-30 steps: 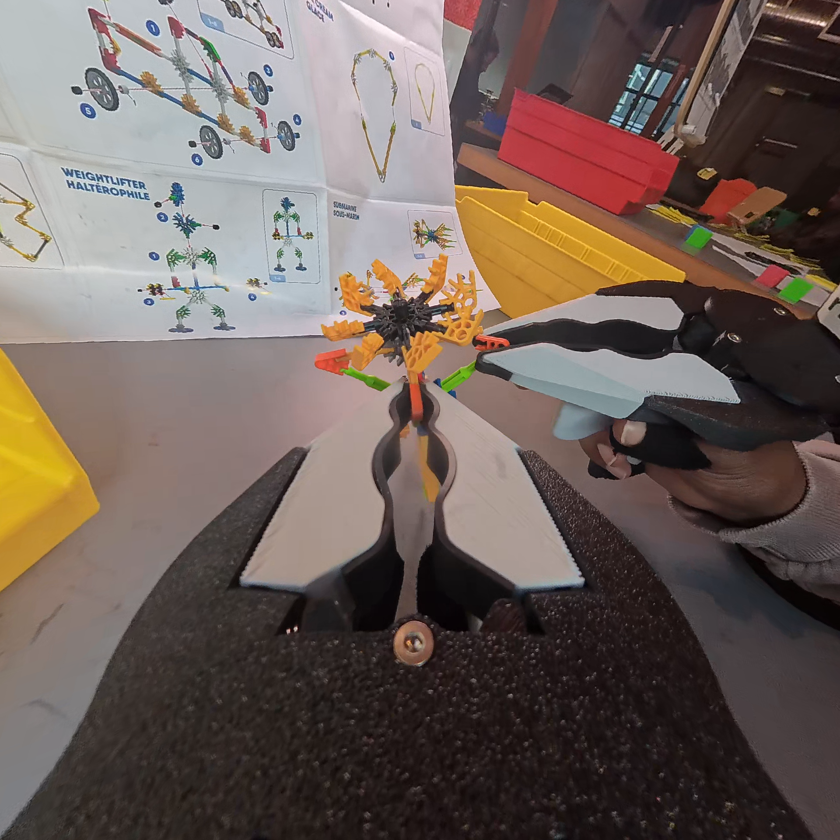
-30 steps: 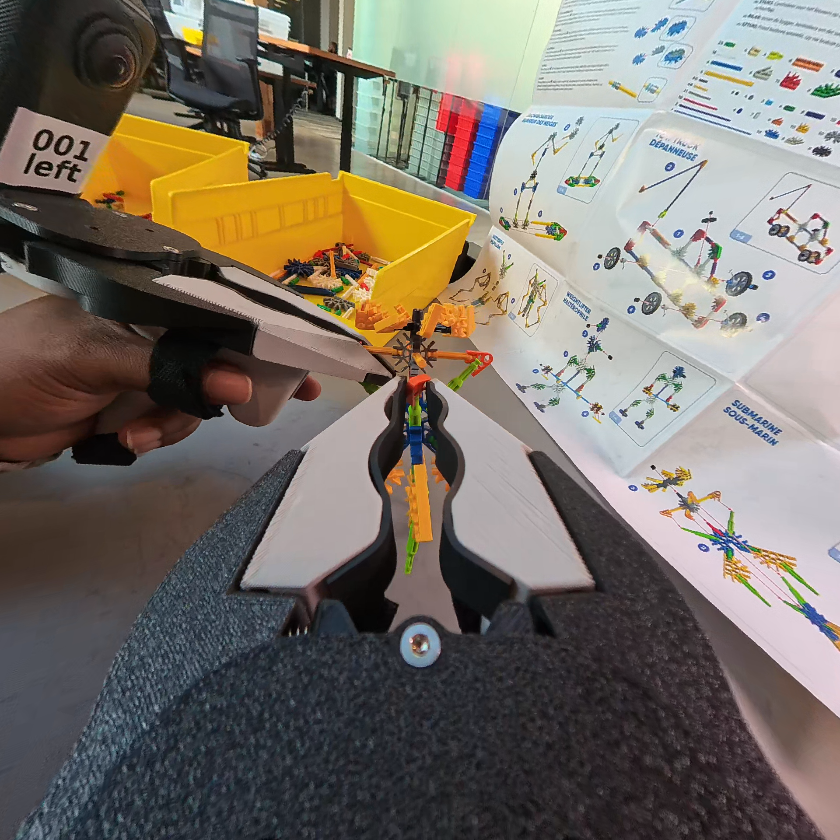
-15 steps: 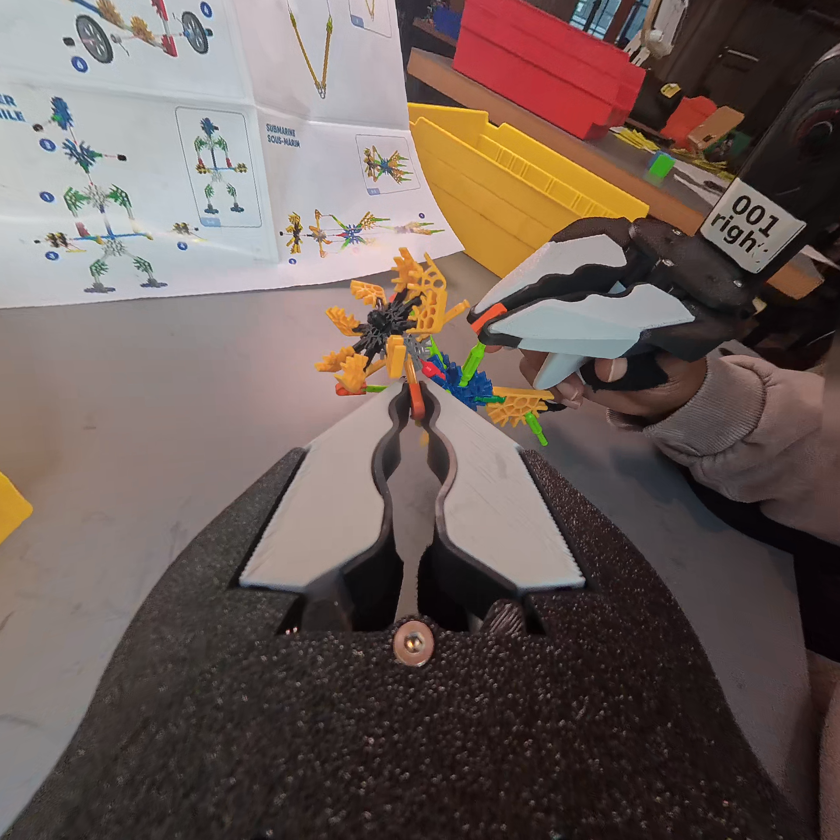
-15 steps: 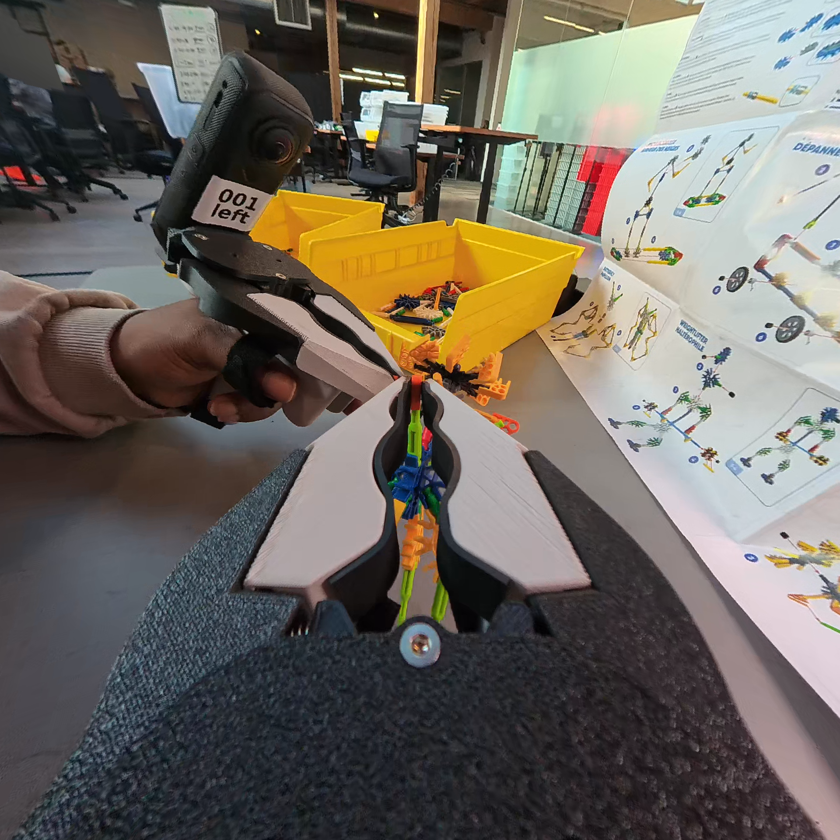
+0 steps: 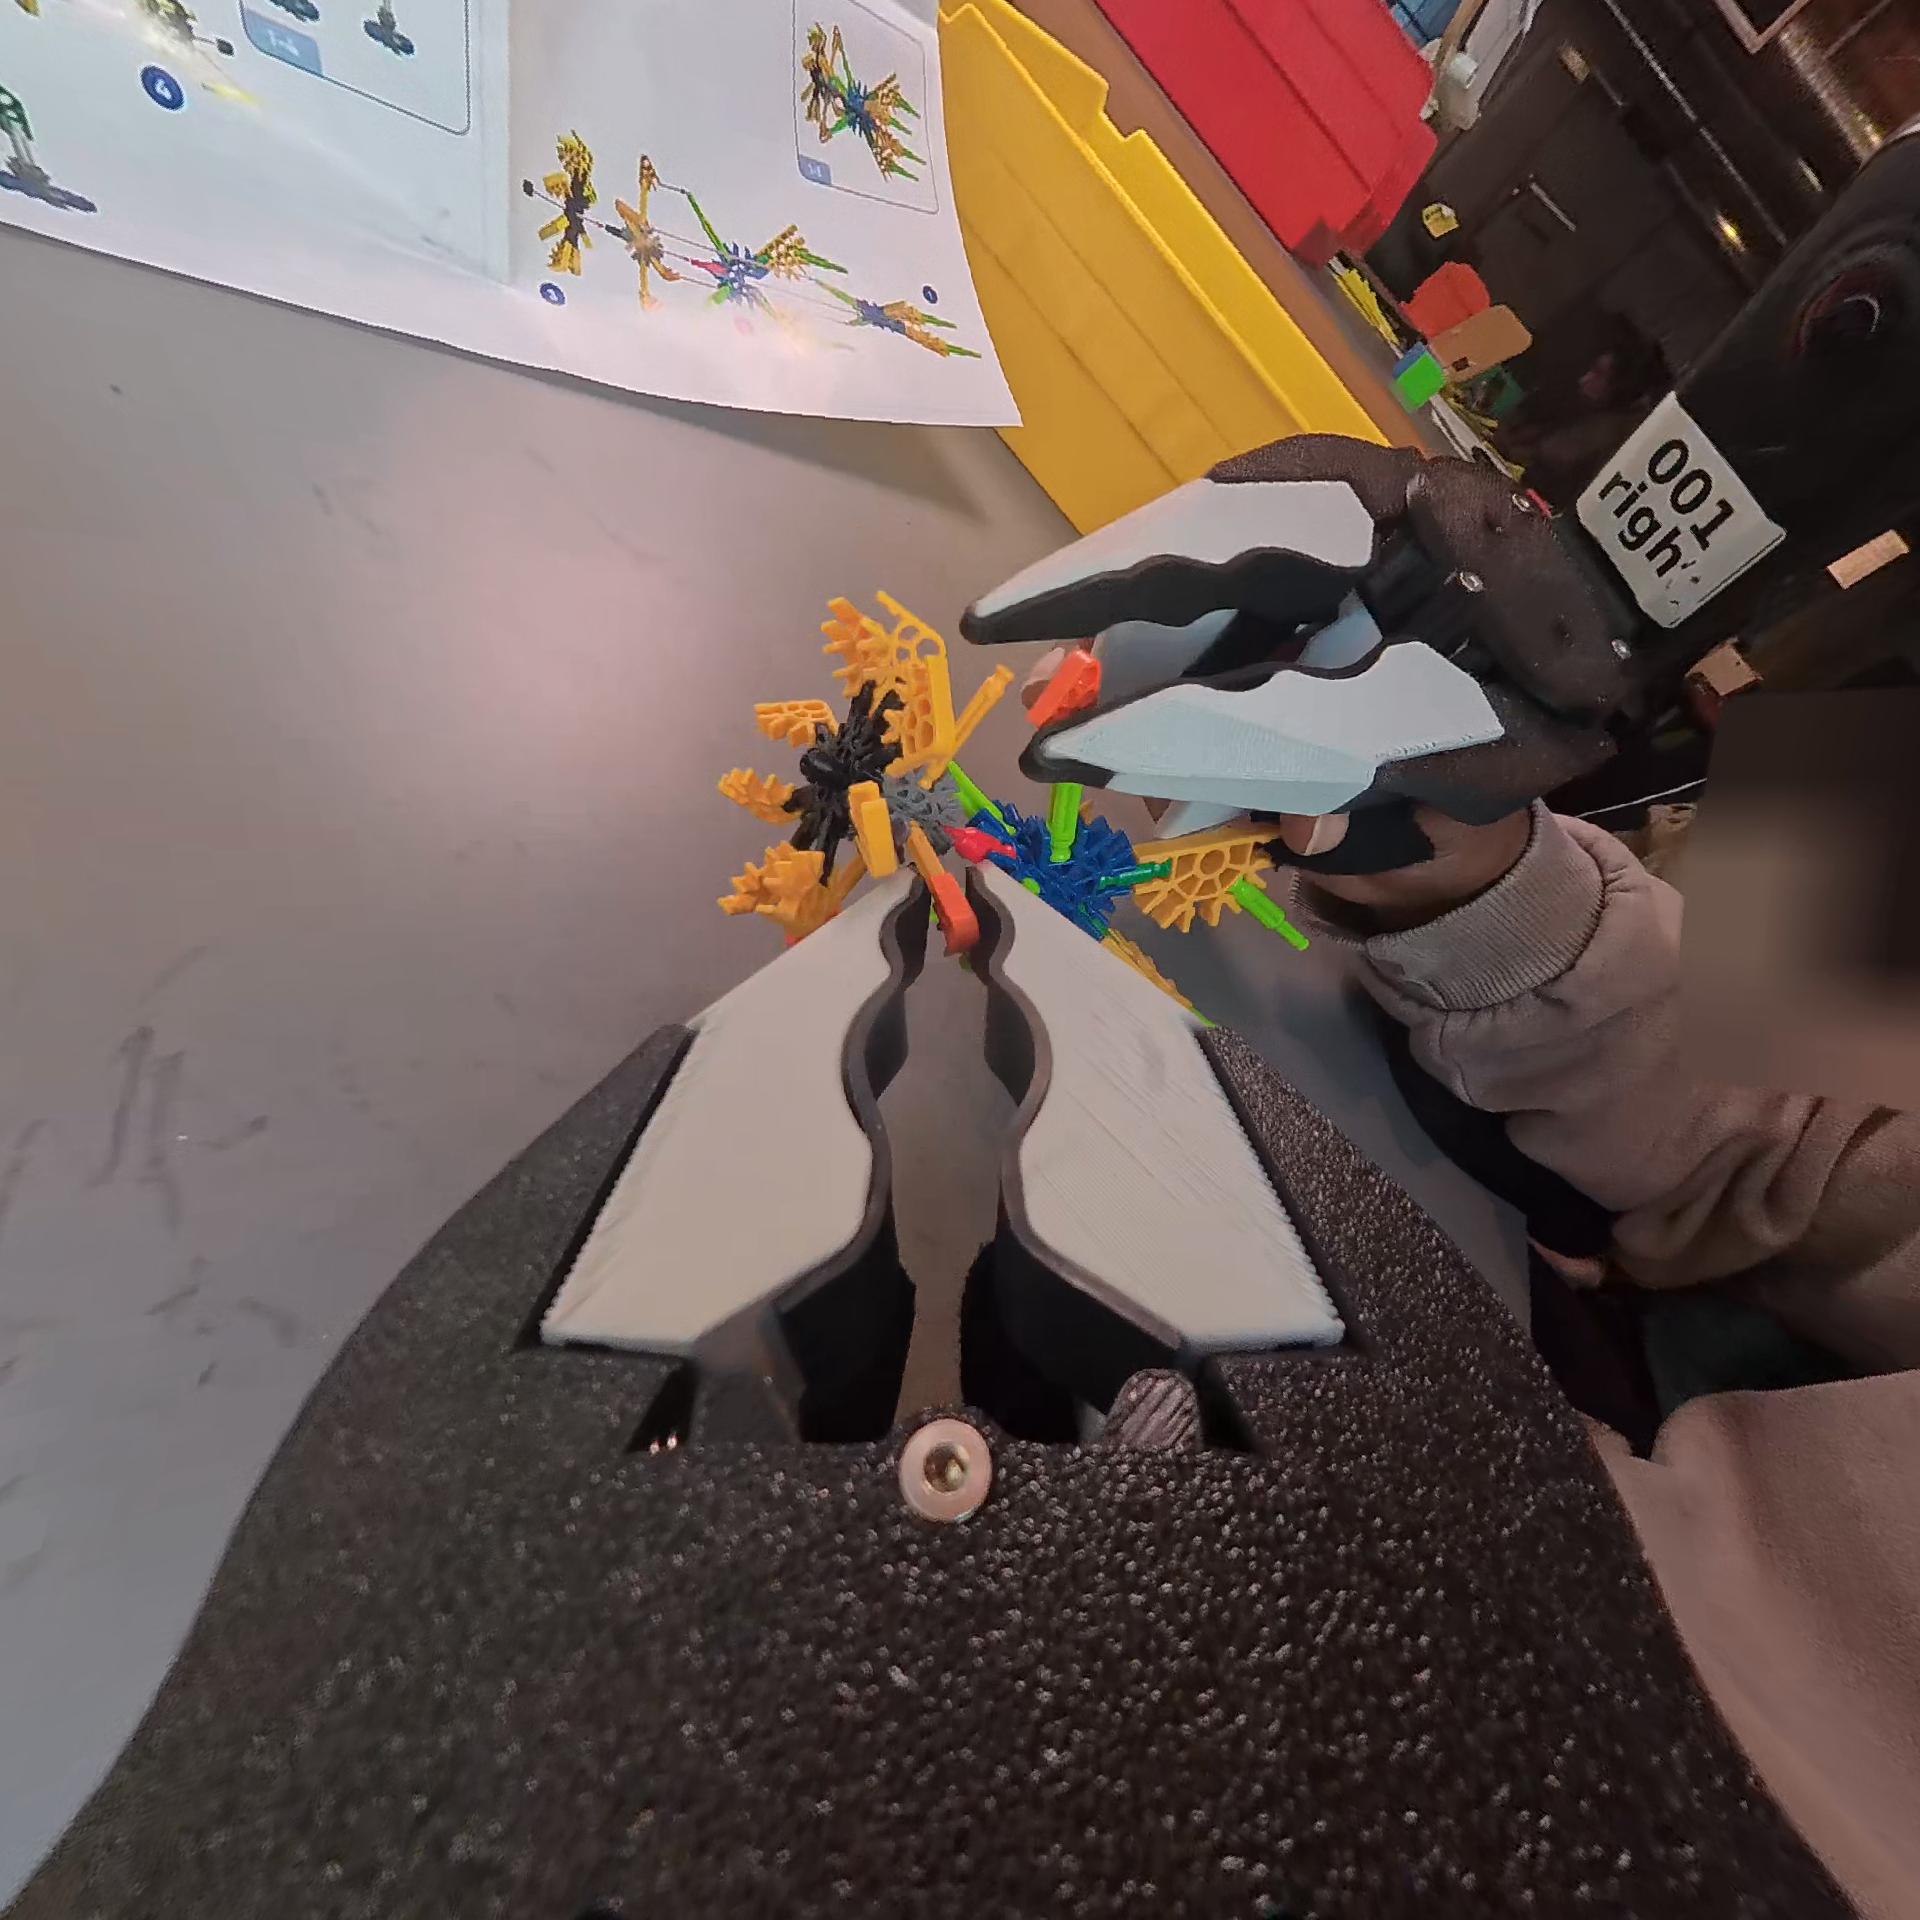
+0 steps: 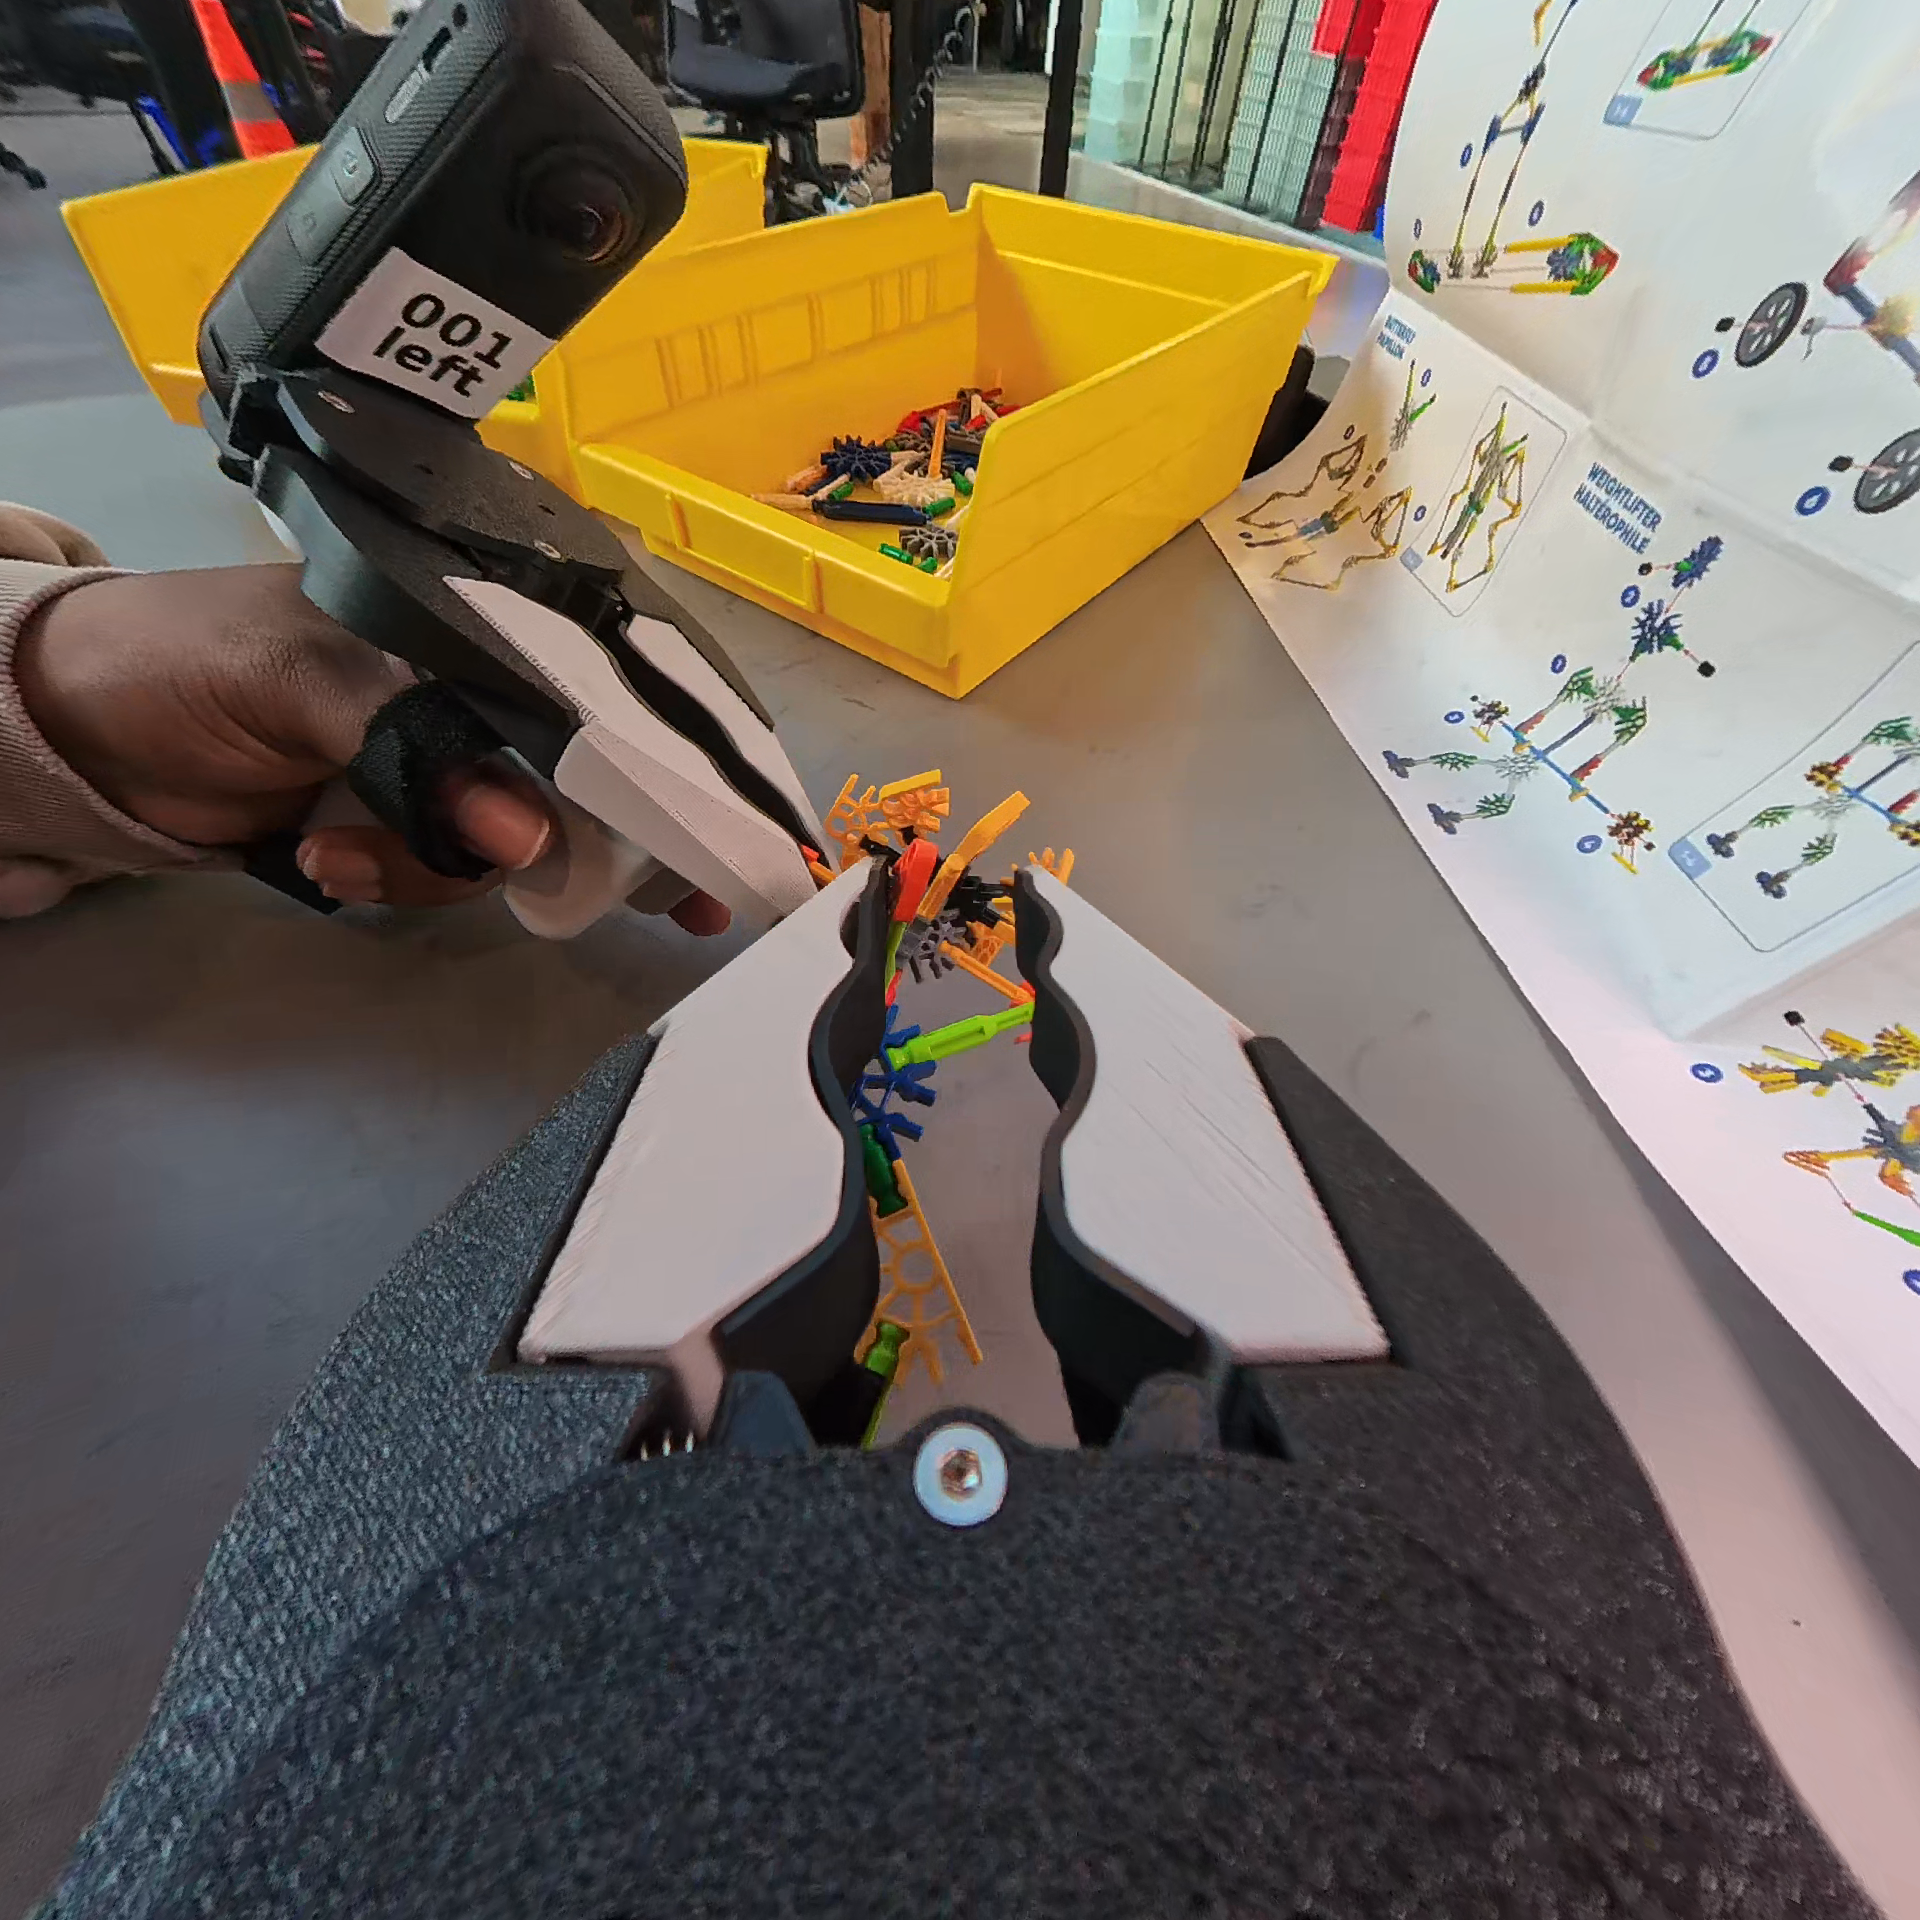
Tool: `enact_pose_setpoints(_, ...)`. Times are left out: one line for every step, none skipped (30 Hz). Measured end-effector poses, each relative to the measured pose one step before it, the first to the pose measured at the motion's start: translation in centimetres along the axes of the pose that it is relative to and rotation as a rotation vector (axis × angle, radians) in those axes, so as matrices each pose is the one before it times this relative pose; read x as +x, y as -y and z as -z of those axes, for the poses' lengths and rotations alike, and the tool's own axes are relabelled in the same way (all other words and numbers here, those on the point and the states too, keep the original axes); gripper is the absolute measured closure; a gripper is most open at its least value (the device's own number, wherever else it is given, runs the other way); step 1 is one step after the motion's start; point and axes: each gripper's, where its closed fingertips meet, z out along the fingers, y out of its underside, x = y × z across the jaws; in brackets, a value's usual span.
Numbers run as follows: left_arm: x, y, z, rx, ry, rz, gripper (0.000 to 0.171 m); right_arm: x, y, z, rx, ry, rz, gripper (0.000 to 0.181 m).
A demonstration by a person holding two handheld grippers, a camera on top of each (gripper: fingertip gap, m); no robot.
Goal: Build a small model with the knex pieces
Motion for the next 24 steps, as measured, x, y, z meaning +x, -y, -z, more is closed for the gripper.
enact_pose_setpoints(0.063,-0.221,-0.115,-0.00859,-0.0032,0.0017,0.164,-0.039,-0.297,-0.008,-0.0179,0.0161,-0.0166,0.162)
enact_pose_setpoints(0.083,-0.188,-0.093,-0.01008,-0.0045,0.0004,0.164,-0.309,-0.256,-0.007,-0.0166,0.0351,-0.0233,0.168)
enact_pose_setpoints(0.086,-0.174,-0.060,-0.01065,-0.0060,-0.0008,0.163,-0.153,-0.302,-0.015,-0.0185,0.0246,-0.0310,0.171)
enact_pose_setpoints(0.140,-0.166,-0.048,-0.01082,-0.0108,-0.0025,0.162,0.050,-0.267,0.014,-0.0155,0.0143,-0.0254,0.171)
enact_pose_setpoints(0.173,-0.198,-0.043,-0.01568,-0.0151,-0.0001,0.162,-0.055,-0.192,0.041,-0.0096,0.0213,-0.0192,0.171)
enact_pose_setpoints(0.178,-0.253,-0.012,-0.02199,-0.0186,0.0027,0.161,-0.075,-0.208,0.055,-0.0088,0.0229,-0.0126,0.169)
enact_pose_setpoints(0.164,-0.266,0.018,-0.02570,-0.0193,-0.0012,0.161,-0.185,-0.239,0.009,-0.0096,0.0299,-0.0079,0.169)
enact_pose_setpoints(0.191,-0.244,0.105,-0.02567,-0.0210,-0.0113,0.161,-0.247,-0.218,0.028,-0.0098,0.0342,-0.0095,0.169)
enact_pose_setpoints(0.279,-0.290,0.189,-0.03236,-0.0277,-0.0107,0.160,-0.251,-0.228,0.071,-0.0143,0.0360,-0.0100,0.170)
enact_pose_setpoints(0.333,-0.367,0.292,-0.04220,-0.0342,0.0021,0.159,-0.456,-0.191,0.084,-0.0152,0.0477,-0.0126,0.170)
enact_pose_setpoints(0.342,-0.386,0.384,-0.04243,-0.0378,0.0066,0.159,-0.636,-0.131,0.023,-0.0098,0.0532,-0.0067,0.170)
enact_pose_setpoints(0.205,-0.310,0.459,-0.03095,-0.0291,-0.0019,0.159,-0.537,-0.056,-0.079,-0.0017,0.0404,-0.0015,0.170)
enact_pose_setpoints(0.199,-0.285,0.444,-0.02068,-0.0256,-0.0121,0.159,-0.548,0.030,-0.193,0.0055,0.0383,-0.0075,0.170)
enact_pose_setpoints(0.159,-0.296,0.363,-0.01592,-0.0243,-0.0044,0.159,-0.555,0.048,-0.208,0.0065,0.0399,-0.0143,0.170)
enact_pose_setpoints(0.052,-0.200,0.219,-0.00829,-0.0180,0.0113,0.158,-0.330,-0.062,-0.217,-0.0031,0.0285,-0.0243,0.170)
enact_pose_setpoints(-0.094,-0.073,0.045,0.00077,-0.0083,0.0133,0.158,-0.079,-0.039,-0.163,-0.0012,0.0136,-0.0191,0.170)
enact_pose_setpoints(-0.249,0.099,-0.058,0.01135,0.0054,0.0087,0.158,0.186,-0.016,-0.080,0.0015,-0.0047,-0.0150,0.170)
enact_pose_setpoints(-0.302,0.222,-0.095,0.01721,0.0125,0.0085,0.158,0.388,-0.023,0.019,0.0018,-0.0166,-0.0192,0.169)
enact_pose_setpoints(-0.172,0.263,-0.103,0.01872,0.0085,0.0113,0.158,0.327,0.064,0.095,0.0067,-0.0145,-0.0285,0.169)
enact_pose_setpoints(-0.089,0.253,-0.100,0.01895,0.0040,0.0124,0.158,0.147,0.187,0.139,0.0134,-0.0067,-0.0353,0.168)
enact_pose_setpoints(-0.134,0.215,-0.126,0.01826,0.0088,0.0118,0.158,0.085,0.231,0.177,0.0148,-0.0072,-0.0345,0.168)
enact_pose_setpoints(-0.314,0.151,-0.117,0.01554,0.0231,0.0086,0.159,0.181,0.030,0.148,0.0000,-0.0172,-0.0319,0.168)
enact_pose_setpoints(-0.532,0.084,-0.096,0.01081,0.0386,0.0071,0.159,0.231,-0.207,0.146,-0.0141,-0.0224,-0.0164,0.168)
enact_pose_setpoints(-0.461,0.164,-0.058,0.01558,0.0344,0.0078,0.159,0.195,-0.351,0.098,-0.0227,-0.0227,-0.0044,0.170)
